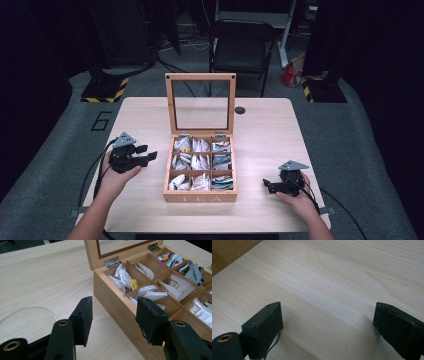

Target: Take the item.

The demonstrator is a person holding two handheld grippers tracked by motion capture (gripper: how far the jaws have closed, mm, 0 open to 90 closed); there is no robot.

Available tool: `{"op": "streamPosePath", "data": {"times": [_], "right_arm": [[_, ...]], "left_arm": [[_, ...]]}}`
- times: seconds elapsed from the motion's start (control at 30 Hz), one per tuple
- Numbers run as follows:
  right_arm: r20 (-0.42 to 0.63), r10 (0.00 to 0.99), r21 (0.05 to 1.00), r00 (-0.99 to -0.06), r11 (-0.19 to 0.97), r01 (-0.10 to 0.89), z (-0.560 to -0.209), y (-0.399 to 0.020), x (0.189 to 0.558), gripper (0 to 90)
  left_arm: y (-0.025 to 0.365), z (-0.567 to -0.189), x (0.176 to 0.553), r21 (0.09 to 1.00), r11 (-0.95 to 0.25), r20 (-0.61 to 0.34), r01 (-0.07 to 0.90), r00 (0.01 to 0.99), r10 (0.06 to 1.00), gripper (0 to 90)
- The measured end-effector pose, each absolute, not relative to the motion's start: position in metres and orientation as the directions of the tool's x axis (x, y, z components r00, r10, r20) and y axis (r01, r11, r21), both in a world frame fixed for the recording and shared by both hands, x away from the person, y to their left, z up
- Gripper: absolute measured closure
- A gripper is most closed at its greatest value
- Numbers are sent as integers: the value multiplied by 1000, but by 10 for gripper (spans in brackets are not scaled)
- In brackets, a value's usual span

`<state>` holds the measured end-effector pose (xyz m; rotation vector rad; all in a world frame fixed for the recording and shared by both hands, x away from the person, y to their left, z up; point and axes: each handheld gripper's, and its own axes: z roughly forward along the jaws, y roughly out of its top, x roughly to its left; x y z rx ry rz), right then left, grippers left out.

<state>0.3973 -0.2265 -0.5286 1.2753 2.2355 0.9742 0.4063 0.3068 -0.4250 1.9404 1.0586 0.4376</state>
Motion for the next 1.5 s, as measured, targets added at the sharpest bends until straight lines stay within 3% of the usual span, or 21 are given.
{"op": "streamPosePath", "data": {"times": [0.87, 1.5], "right_arm": [[6, 859, 731, -513, 346, 588, -529, -227, 397, 82], [6, 859, 730, -512, 346, 589, -529, -227, 397, 83]], "left_arm": [[313, -472, 385, 788, -241, -142, 566, 548, 824, 455], [315, -497, 384, 747, -284, -137, 601, 558, 819, 442]]}}
